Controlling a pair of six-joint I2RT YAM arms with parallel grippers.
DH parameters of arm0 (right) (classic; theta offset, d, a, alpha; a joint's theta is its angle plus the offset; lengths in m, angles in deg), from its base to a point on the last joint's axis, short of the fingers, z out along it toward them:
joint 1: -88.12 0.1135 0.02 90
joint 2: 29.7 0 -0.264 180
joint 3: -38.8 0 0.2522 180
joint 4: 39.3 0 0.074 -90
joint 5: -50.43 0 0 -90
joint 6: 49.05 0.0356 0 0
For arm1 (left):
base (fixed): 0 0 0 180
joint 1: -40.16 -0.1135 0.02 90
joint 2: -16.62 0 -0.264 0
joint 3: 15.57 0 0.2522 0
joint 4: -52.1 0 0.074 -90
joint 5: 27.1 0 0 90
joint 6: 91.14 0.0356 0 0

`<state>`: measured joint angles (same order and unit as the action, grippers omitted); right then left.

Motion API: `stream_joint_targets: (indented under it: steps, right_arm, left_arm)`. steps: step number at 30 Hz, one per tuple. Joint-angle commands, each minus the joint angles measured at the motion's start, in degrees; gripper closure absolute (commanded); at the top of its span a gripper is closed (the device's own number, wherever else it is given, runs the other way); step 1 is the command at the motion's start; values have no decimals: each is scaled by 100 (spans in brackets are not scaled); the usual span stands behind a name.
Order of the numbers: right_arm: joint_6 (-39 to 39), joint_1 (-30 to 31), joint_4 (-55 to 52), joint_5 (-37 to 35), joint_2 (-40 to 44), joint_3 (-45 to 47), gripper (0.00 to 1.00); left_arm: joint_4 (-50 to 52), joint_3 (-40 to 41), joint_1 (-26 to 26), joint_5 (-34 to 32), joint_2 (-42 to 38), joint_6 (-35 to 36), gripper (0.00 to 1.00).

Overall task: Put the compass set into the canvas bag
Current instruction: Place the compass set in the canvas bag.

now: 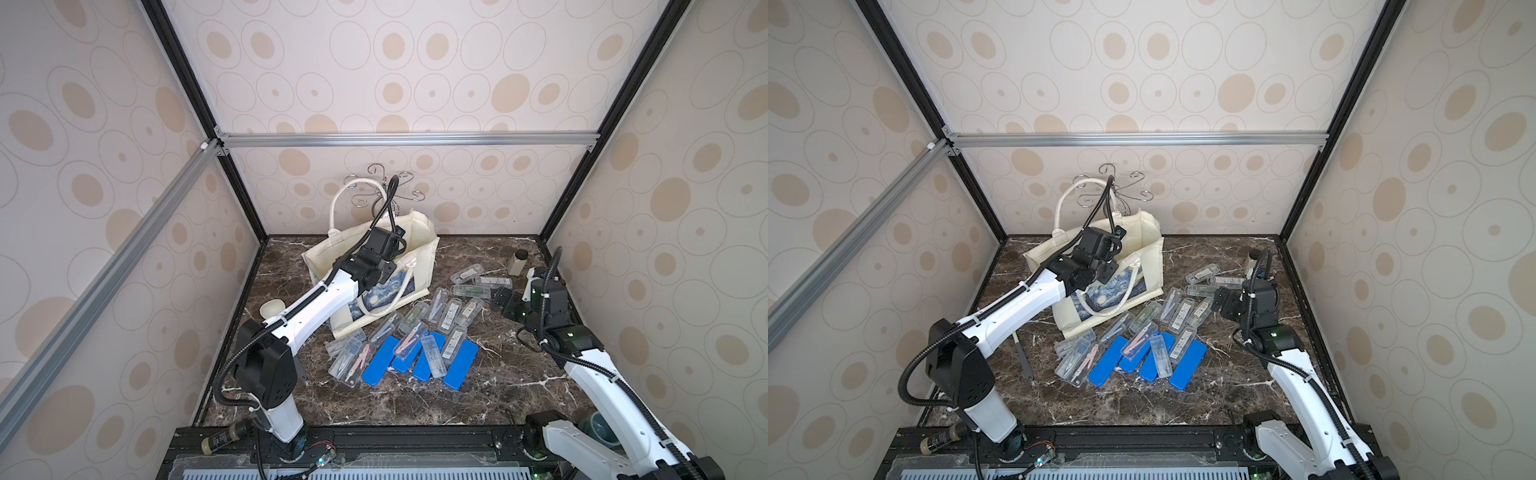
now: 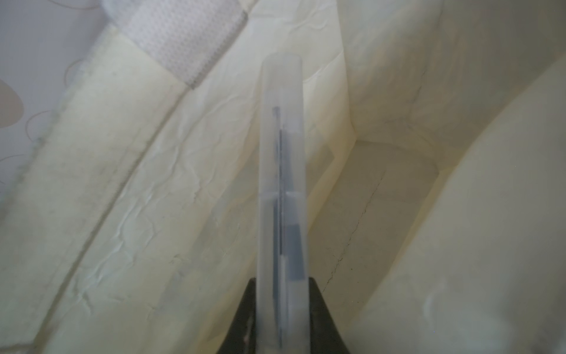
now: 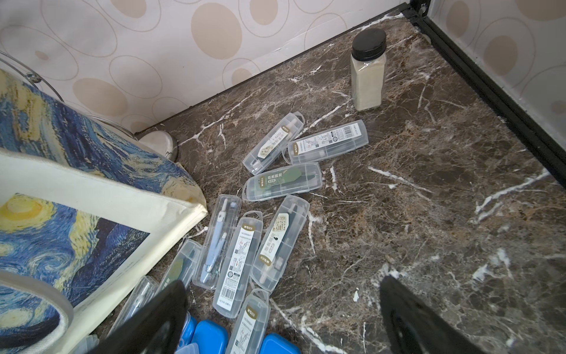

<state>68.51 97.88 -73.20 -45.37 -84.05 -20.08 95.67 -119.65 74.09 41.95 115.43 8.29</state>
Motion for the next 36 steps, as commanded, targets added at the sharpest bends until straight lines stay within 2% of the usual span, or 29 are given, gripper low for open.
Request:
stream_joint_targets:
  steps: [1, 9, 18, 29, 36]
  right_arm:
    - [-48, -35, 21, 35, -9, 57, 0]
    - [-23, -35, 43, 118, -110, 47, 0]
    - [11, -37, 98, 167, -183, 97, 0]
    - [87, -35, 155, 255, -191, 168, 0]
    - [109, -35, 139, 281, -181, 148, 0]
  left_arm:
    - [474, -437, -95, -295, 186, 386, 82]
    - [771, -1147, -196, -258, 381, 601, 81]
    - [1267, -1385, -325, -425, 612, 1042, 81]
    - [1096, -626, -327, -229, 552, 1165, 81]
    - [688, -73, -327, -144, 257, 1066, 73]
